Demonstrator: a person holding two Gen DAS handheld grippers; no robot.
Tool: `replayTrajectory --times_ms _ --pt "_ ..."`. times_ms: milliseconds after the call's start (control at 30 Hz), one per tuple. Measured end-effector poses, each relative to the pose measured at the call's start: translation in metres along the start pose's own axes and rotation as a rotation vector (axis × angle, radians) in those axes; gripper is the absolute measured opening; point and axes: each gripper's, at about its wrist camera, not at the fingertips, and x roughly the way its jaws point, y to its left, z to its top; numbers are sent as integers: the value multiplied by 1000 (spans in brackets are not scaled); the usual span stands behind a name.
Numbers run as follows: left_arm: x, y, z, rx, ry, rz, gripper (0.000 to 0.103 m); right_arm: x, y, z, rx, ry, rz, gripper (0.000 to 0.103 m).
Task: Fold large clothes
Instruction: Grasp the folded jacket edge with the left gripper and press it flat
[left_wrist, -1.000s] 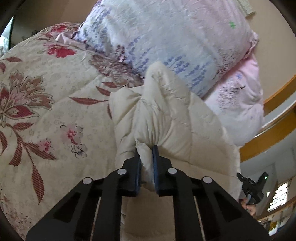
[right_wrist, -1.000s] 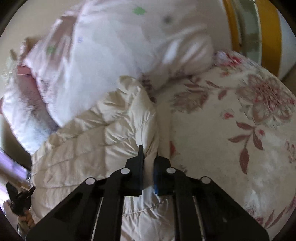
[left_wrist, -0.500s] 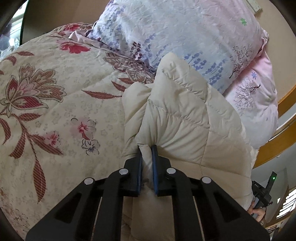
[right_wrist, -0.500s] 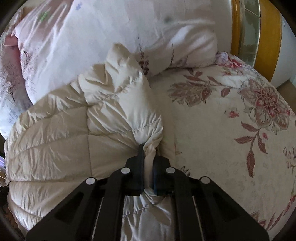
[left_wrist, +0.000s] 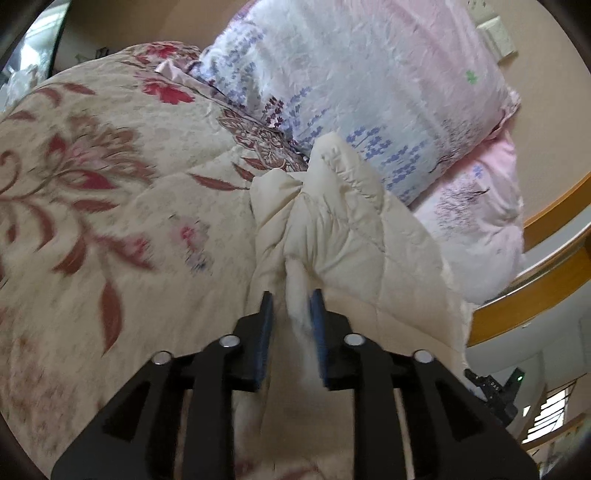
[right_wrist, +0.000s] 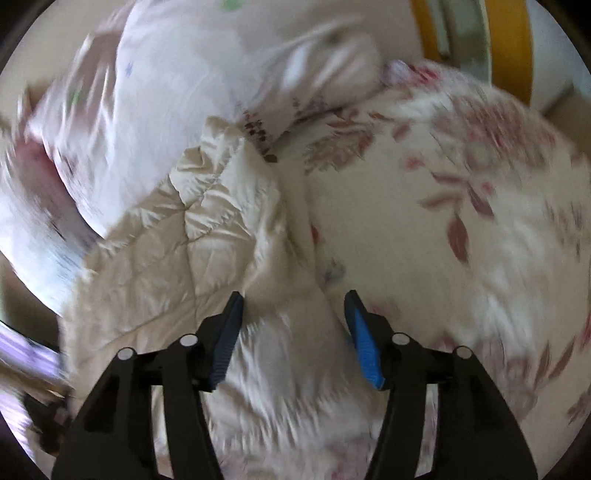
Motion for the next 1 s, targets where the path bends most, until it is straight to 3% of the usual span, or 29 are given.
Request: replayTrajectory --times_ms 67,267,367,500,700,867,1000 --pt "-17 7 -11 -36 -11 -13 41 -15 -19 -9 86 12 56 63" --pt "-47 22 -48 -118 -8 -29 45 -31 -55 -40 277 70 173 66" --pt "-38 21 -64 -147 49 -36 45 -20 -54 -44 295 125 217 68" --pt "-17 15 -77 -209 114 -104 45 -4 -47 -45 324 139 258 68" --pt "0 12 -76 -315 68 -136 45 7 -41 -44 352 120 297 68" --pt "9 20 -73 -419 18 -182 45 12 -45 -45 368 106 311 59" --pt "13 24 -68 -450 -36 -220 41 14 -44 -46 355 93 332 34"
